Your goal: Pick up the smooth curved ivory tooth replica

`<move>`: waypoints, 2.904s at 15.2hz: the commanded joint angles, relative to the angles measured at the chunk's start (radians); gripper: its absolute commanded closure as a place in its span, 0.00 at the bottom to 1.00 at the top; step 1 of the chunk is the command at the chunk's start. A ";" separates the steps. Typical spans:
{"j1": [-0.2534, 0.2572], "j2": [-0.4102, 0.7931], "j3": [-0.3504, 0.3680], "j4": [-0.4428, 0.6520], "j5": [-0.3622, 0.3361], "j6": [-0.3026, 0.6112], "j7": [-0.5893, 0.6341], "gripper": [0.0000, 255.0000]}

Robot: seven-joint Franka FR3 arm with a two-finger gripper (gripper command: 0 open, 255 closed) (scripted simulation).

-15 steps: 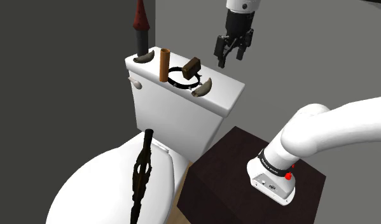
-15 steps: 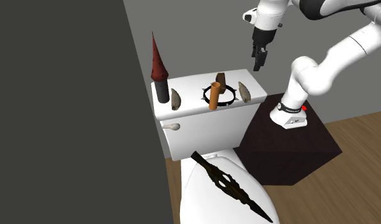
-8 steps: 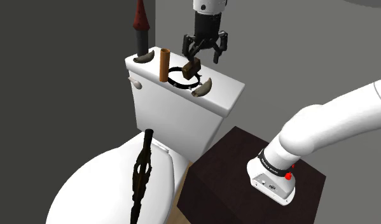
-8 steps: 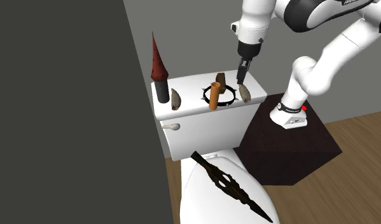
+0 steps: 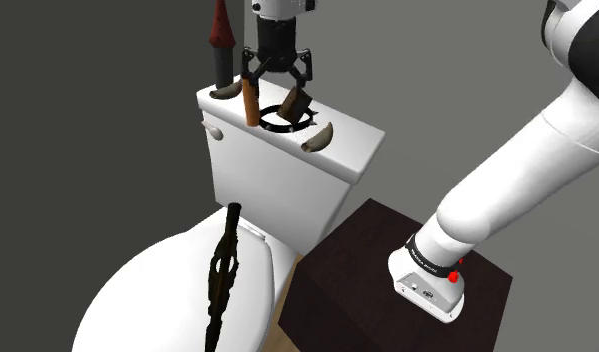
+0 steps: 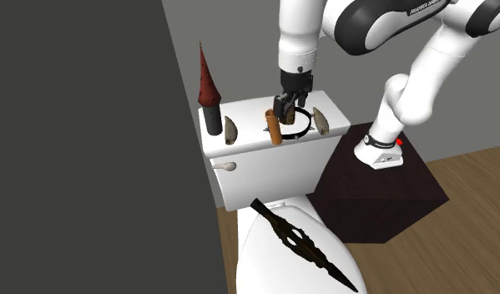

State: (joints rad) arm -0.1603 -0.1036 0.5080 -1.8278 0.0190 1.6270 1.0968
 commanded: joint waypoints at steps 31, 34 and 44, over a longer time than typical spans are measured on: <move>0.136 0.666 -0.060 0.676 -0.243 -0.033 0.664 1.00; 0.139 0.667 -0.059 0.690 -0.243 -0.046 0.663 1.00; 0.190 0.725 -0.066 0.928 -0.262 -0.222 0.653 1.00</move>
State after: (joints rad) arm 0.0225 0.6085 0.4443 -0.9349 -0.2393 1.4279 1.7532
